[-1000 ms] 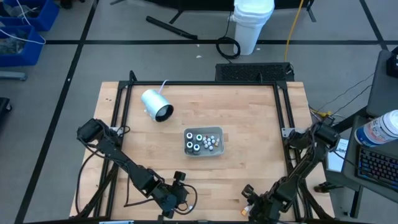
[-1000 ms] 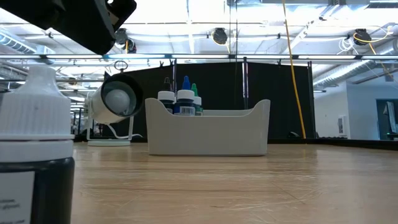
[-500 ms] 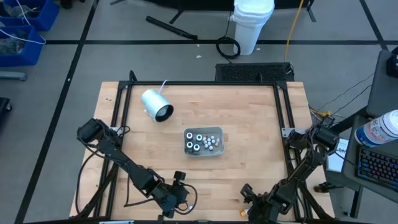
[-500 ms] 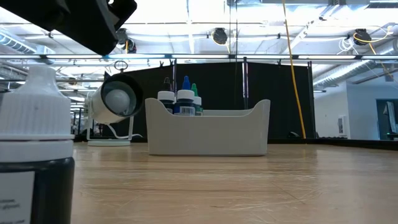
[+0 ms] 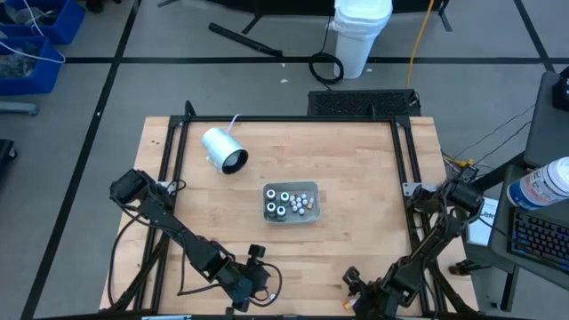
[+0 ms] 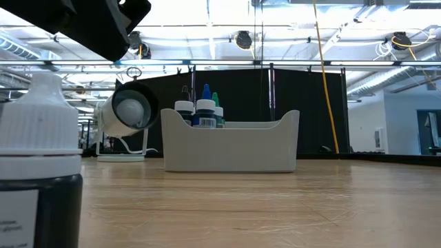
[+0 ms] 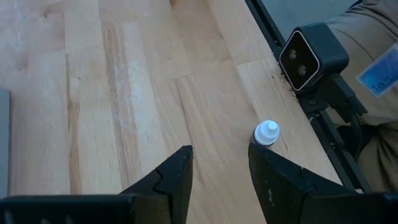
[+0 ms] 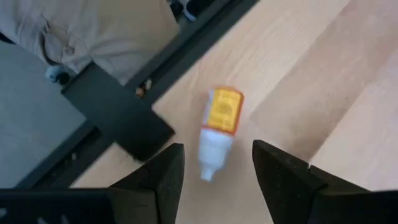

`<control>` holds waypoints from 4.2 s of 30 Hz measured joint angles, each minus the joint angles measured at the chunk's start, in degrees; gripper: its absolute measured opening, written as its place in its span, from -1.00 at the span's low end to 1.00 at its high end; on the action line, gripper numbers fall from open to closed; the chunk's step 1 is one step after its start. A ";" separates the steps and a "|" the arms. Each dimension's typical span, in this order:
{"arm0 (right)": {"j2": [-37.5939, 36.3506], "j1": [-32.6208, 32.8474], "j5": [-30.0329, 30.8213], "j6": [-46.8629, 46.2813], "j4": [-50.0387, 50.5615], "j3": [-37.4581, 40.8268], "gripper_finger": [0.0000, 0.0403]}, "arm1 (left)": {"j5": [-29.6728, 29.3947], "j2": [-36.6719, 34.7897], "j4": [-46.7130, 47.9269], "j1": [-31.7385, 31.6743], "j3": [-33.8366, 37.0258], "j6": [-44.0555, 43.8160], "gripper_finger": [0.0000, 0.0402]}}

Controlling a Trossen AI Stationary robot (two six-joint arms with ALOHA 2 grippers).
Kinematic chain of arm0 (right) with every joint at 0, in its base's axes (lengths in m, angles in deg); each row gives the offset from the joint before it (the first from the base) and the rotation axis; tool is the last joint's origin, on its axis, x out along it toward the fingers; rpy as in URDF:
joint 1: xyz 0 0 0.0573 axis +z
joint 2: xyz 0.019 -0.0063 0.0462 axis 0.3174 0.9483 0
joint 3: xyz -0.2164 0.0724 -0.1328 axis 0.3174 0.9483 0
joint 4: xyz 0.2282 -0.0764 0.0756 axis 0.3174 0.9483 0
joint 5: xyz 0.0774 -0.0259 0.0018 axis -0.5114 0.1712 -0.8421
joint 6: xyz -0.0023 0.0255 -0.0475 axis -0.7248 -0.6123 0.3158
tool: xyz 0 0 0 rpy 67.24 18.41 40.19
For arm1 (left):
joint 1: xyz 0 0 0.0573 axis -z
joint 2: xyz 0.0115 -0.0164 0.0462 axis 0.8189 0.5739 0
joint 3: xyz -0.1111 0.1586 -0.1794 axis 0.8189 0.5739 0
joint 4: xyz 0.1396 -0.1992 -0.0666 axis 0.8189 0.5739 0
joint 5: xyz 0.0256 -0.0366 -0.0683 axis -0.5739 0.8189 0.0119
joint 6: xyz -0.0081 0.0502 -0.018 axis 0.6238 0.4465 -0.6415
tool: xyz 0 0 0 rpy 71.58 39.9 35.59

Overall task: Pick & Place food coloring
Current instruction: Put the small orange food coloring bottle into the gray bin

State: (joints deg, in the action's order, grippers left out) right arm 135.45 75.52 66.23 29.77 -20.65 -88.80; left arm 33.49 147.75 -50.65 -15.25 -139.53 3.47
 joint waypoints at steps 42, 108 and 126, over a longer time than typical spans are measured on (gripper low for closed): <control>-1.71 -6.41 13.86 0.31 36.54 -15.49 -0.76 | 0.00 0.00 1.94 0.38 0.00 -2.62 -0.20; 4.63 -28.04 51.08 103.24 2.83 -1.92 -0.77 | -13.46 0.02 8.04 12.00 6.05 -16.14 -0.20; 6.97 -27.28 50.82 104.79 4.27 -4.44 -0.76 | -13.46 0.02 6.75 12.00 6.03 -14.67 -0.20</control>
State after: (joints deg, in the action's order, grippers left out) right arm 142.42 48.24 117.05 134.56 -16.38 -93.24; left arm 20.03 147.77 -43.89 -3.25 -133.50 -11.19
